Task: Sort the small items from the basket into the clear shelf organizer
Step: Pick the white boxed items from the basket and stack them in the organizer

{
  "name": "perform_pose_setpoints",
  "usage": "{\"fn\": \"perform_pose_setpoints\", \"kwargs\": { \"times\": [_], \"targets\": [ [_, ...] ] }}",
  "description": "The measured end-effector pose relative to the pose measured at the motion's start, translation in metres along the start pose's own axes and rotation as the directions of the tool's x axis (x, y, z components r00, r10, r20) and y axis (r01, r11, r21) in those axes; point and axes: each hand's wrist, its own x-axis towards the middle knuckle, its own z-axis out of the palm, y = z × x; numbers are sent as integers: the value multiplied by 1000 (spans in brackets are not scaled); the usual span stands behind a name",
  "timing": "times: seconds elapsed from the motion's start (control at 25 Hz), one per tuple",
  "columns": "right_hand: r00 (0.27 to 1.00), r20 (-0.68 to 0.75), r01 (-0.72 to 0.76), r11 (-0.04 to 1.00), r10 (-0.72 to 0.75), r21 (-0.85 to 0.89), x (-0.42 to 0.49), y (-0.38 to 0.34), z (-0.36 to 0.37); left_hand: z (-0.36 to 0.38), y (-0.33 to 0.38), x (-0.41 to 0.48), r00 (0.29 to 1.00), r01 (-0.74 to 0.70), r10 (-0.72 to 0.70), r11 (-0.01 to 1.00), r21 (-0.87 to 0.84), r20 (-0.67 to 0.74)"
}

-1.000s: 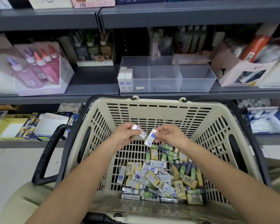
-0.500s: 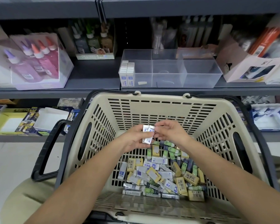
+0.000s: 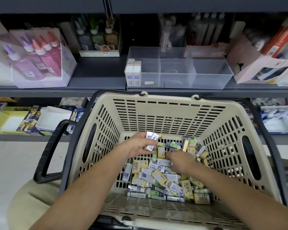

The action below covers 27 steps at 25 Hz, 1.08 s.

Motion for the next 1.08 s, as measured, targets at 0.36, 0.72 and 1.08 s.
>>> {"fn": "perform_pose_setpoints", "kwargs": {
  "times": [0.36, 0.72, 1.08],
  "targets": [
    [973, -226, 136, 706, 35, 695, -18, -3, -80, 1, 20, -10, 998, -59, 59, 997, 43, -2],
    [877, -478, 429, 389, 35, 815, -25, -5, -197, -10, 110, -52, 802, -552, 552, 831, 71, -227],
    [561, -815, 272, 899, 141, 343, 42, -14, -291, -57, 158, -39, 559, -676, 649, 717, 170, -516]
  ]
}}
